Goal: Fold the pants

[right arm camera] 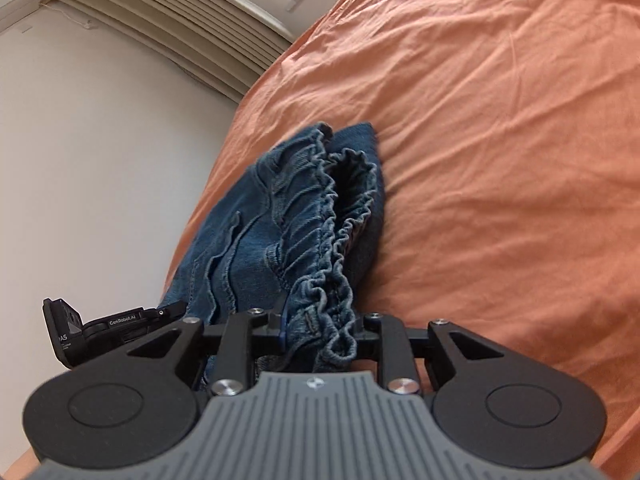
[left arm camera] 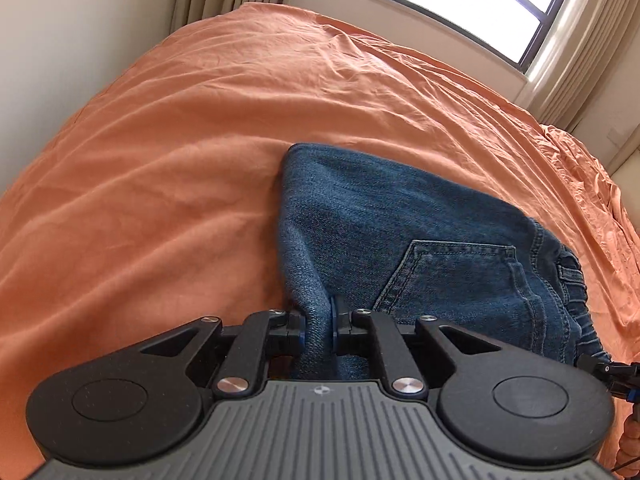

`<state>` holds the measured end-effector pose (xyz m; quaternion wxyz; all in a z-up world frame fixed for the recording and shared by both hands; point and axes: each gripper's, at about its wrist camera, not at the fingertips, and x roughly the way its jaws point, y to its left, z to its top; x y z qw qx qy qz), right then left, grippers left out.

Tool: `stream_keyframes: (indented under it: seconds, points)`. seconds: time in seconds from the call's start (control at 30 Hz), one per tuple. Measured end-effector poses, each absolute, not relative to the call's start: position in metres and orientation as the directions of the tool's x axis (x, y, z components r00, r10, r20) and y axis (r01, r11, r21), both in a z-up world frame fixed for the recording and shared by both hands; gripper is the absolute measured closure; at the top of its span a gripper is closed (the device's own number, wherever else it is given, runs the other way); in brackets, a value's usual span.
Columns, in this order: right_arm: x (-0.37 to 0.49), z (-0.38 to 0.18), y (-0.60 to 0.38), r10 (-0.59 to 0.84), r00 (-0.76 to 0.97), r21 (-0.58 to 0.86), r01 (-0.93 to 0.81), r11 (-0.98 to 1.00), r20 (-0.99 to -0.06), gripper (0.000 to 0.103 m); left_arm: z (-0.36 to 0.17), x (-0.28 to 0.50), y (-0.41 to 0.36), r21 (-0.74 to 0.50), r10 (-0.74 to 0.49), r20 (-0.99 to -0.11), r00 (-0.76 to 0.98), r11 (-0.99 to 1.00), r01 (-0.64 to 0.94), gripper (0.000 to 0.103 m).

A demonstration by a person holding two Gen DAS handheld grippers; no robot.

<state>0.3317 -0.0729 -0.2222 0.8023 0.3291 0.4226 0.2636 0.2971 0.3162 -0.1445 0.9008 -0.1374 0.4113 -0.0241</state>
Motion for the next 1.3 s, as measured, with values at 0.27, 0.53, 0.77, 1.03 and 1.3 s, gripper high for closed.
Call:
stream_keyframes:
  seconds: [0.27, 0.53, 0.77, 1.03, 1.3]
  points:
    - [0.343, -0.220, -0.061, 0.670, 0.471, 0.681, -0.180, 0.710, -0.573, 0.080, -0.141, 0.296, 0.321, -0.272, -0.144, -0.769, 0.623, 0.956, -0.114, 0.074]
    - [0.330, -0.204, -0.076, 0.665, 0.478, 0.679, -0.177, 0.713, -0.574, 0.058, -0.117, 0.238, 0.333, -0.280, -0.172, -0.830, 0.530, 0.951, -0.130, 0.072]
    - [0.318, -0.206, -0.079, 0.648, 0.480, 0.679, -0.139, 0.721, -0.591, 0.061, -0.129, 0.199, 0.338, -0.279, -0.158, -0.855, 0.495, 0.943, -0.180, 0.079]
    - [0.315, -0.204, -0.054, 0.547, 0.486, 0.523, -0.200, 0.829, -0.682, 0.074, -0.152, 0.205, 0.324, -0.183, -0.071, -0.882, 0.467, 0.963, -0.198, 0.079]
    - [0.316, -0.170, -0.058, 0.504, 0.529, 0.418, -0.284, 0.863, -0.683, 0.055, -0.125, 0.201, 0.321, -0.150, -0.038, -0.850, 0.525, 0.973, -0.173, 0.080]
